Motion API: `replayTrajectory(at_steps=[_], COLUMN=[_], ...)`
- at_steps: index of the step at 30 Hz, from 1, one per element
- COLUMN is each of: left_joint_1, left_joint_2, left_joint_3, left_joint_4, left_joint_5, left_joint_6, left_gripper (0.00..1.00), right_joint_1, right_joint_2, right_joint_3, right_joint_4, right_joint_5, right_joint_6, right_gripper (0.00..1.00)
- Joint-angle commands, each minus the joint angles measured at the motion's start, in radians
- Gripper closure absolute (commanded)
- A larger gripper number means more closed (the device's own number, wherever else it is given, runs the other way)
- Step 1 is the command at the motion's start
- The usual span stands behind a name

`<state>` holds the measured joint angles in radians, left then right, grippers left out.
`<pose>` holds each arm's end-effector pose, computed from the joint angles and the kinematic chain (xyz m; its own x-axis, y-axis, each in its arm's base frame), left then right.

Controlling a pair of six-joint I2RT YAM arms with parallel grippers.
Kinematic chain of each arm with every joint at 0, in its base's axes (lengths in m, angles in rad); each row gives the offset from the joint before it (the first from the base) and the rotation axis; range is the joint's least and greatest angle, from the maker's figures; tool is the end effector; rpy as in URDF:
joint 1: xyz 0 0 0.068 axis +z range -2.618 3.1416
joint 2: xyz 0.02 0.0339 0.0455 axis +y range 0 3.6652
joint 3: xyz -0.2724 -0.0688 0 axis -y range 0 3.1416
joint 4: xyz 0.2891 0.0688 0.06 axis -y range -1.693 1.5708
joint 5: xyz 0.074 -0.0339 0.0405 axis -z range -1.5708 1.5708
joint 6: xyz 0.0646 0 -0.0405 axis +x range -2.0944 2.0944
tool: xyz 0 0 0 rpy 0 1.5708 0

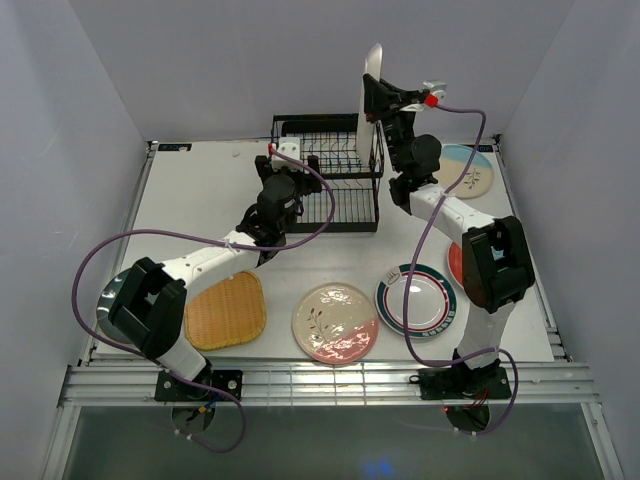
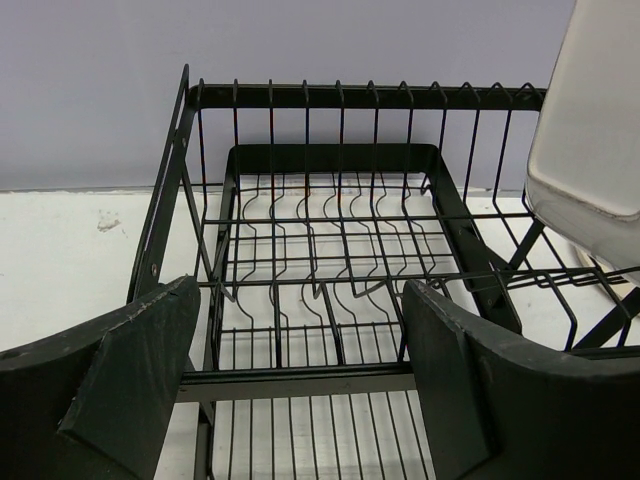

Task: Load the plates into the dish rack
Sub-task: Insert the plate into the dish rack.

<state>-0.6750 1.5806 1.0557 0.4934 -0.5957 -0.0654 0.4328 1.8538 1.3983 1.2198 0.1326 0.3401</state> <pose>0.3586 -0.2406 0.2889 -0.0297 -0.0455 -0.9985 0.0777 0.9958 -0.0477 0.4409 0.1943 0.3973 0.4825 0.5871 -0.6500 -0.5198 0.7892 0.3271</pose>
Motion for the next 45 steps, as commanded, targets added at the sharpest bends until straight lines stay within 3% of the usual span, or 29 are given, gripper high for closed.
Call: replayTrajectory(at_steps=[1, 12, 36, 45], left_joint_1=[0.011, 0.011, 0.012, 0.015], left_joint_2=[0.027, 0.03, 0.007, 0.016], left_joint_3=[-0.025, -0.023, -0.028, -0.019], left_joint_4=[-0.182, -0.182, -0.187, -0.188], left_joint_5=[-0.016, -0.016, -0.018, -0.027], left_joint_6=[0.013, 0.013, 0.013, 0.018], left_gripper=[0.08, 0.08, 0.08, 0.08], right_joint_1=[0.035, 0.057, 0.044, 0.027], right_joint_2=[-0.058, -0.056, -0.09, -0.058], right_joint_3=[0.114, 0.2, 0.102, 0.214], right_joint_4=[0.46, 0.412, 0.589, 0.528], right_joint_5=[0.002, -0.025, -0.151, -0.16], right_joint_6=[-0.003, -0.024, -0.099, -0.102], right_gripper=[0.92, 0.92, 0.92, 0.92])
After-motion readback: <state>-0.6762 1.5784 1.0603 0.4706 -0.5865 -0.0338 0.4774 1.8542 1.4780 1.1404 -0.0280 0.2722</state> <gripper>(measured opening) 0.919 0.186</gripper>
